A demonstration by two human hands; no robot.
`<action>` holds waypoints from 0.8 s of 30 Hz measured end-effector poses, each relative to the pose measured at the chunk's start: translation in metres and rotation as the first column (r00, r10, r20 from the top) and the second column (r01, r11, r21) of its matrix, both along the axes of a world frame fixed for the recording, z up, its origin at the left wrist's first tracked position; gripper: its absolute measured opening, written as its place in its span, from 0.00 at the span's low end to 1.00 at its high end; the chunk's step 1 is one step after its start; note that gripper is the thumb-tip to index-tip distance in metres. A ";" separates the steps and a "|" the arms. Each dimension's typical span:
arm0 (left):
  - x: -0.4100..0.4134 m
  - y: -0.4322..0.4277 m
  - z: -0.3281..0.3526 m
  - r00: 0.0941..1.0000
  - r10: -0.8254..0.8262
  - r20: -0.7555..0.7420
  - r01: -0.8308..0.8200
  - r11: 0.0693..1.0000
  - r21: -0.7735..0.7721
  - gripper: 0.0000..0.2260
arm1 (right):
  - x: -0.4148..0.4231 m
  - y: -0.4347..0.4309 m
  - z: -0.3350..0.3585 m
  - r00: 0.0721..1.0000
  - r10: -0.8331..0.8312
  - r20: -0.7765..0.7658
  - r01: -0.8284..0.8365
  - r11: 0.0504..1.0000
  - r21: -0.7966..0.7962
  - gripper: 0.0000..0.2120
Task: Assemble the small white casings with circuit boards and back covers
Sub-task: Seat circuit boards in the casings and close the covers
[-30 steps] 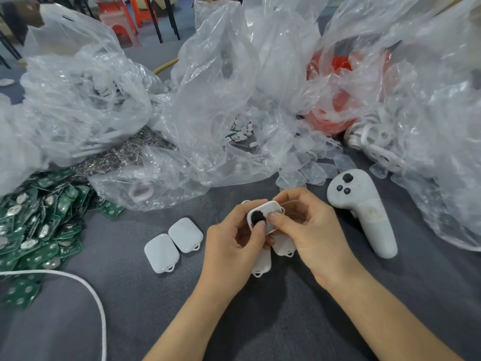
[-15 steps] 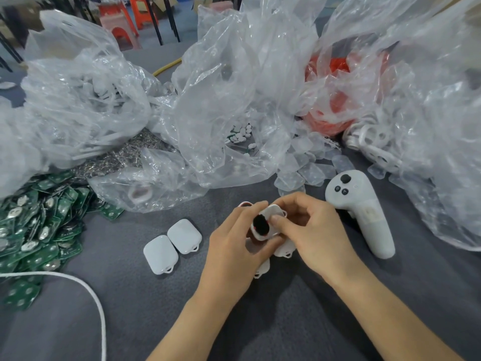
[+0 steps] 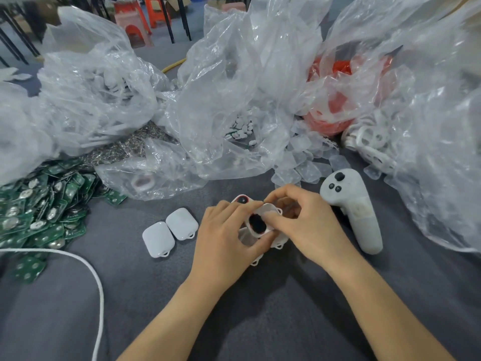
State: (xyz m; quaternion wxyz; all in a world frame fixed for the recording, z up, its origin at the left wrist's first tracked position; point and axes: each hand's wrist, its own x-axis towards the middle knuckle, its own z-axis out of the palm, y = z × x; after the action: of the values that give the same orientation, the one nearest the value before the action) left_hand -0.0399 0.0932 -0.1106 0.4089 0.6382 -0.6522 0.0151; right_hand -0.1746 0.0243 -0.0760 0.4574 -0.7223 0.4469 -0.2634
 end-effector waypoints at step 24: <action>0.002 -0.004 -0.009 0.994 -0.081 -0.079 0.097 0.972 0.215 0.22 | 0.017 -0.075 0.038 0.756 -0.119 -0.644 -0.166 0.916 -0.365 0.02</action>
State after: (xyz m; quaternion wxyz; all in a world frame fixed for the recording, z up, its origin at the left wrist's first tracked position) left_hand -0.0376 0.0893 -0.1196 0.3591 0.6495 -0.6631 -0.0975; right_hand -0.1575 -0.0503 -0.0378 0.1180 -0.8517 0.5051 -0.0741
